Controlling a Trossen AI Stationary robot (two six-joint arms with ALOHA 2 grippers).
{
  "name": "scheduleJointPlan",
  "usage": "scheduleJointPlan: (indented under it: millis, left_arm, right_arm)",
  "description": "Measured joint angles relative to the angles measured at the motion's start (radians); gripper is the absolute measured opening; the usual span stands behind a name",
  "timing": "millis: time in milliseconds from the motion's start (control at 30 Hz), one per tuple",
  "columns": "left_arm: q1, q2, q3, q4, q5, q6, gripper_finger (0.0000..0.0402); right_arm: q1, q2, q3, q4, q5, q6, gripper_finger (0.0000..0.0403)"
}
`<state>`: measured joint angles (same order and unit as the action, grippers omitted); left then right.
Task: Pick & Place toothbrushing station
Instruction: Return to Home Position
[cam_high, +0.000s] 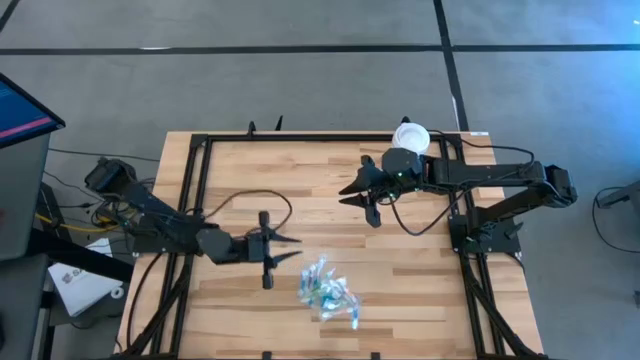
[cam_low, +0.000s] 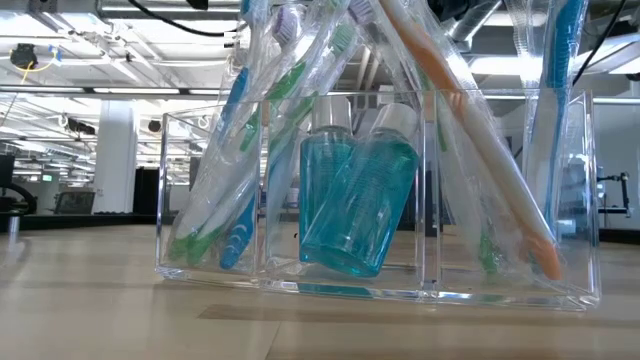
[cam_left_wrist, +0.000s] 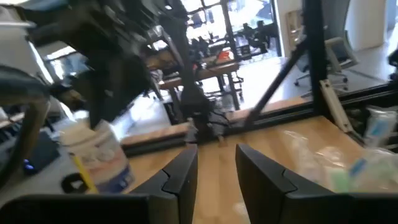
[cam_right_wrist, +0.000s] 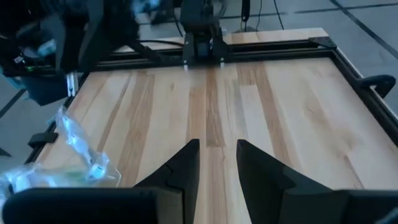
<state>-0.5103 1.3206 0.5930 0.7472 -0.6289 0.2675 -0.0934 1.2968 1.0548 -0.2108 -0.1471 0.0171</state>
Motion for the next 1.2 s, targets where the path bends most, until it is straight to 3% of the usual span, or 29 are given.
scheduleJointPlan:
  millis: [300, 533, 1200]
  left_arm:
    - [0.073, -0.217, 0.000, -0.206, 0.000, 0.020, 0.0104]
    - [0.125, -0.286, -0.008, -0.267, 0.002, 0.018, 0.0104]
    - [0.191, -0.696, -0.330, -0.268, 0.024, -0.069, 0.0104]
  right_arm:
    - [-0.031, 0.000, -0.100, 0.151, 0.000, -0.017, 0.0098]
    - [-0.041, -0.002, -0.171, 0.277, 0.000, -0.017, 0.0098]
    - [-0.093, -0.010, -0.369, 0.592, -0.005, 0.010, 0.0098]
